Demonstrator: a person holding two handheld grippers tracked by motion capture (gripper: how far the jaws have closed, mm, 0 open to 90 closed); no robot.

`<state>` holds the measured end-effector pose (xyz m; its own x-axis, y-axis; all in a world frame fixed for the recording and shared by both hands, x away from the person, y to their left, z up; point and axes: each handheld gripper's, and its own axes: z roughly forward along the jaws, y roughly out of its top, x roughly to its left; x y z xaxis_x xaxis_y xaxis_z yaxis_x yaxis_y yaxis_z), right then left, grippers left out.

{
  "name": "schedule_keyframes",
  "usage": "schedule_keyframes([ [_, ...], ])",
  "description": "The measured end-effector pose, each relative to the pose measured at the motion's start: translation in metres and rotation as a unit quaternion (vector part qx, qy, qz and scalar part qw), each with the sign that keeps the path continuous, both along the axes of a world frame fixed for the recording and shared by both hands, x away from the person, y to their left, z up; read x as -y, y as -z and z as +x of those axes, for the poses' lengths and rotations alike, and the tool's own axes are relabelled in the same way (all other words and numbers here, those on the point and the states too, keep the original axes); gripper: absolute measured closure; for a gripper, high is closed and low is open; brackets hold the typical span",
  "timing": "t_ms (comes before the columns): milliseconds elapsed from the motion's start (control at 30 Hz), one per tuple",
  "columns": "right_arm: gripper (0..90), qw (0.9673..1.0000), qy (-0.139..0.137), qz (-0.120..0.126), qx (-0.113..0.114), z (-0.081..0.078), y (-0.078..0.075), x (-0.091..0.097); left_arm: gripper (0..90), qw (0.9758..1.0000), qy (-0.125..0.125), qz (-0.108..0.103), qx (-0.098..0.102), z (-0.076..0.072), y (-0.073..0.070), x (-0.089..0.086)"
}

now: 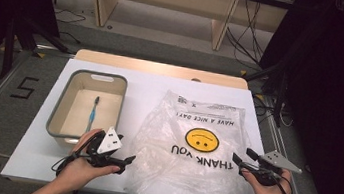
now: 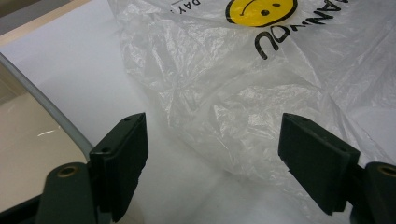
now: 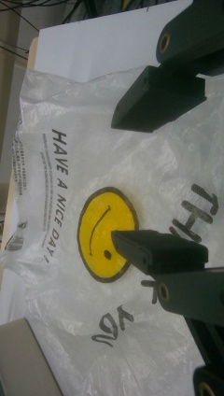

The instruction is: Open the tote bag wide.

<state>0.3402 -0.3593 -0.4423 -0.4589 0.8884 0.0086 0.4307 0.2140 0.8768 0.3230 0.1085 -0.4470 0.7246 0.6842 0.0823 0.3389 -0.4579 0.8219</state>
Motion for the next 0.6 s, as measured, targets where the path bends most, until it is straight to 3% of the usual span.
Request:
schedule_keyframes([
  [267, 39.7, 1.0, 0.0, -0.001, -0.004, 0.001, 0.0, -0.001, 24.0, 1.0, 0.005, 0.006, -0.002, -0.002, 0.0, 0.002],
  [600, 39.1, 0.9998, 0.015, -0.007, -0.008, 0.002, 0.0, 0.001, 24.6, 0.9988, 0.045, 0.012, -0.019, -0.015, 0.003, 0.02],
])
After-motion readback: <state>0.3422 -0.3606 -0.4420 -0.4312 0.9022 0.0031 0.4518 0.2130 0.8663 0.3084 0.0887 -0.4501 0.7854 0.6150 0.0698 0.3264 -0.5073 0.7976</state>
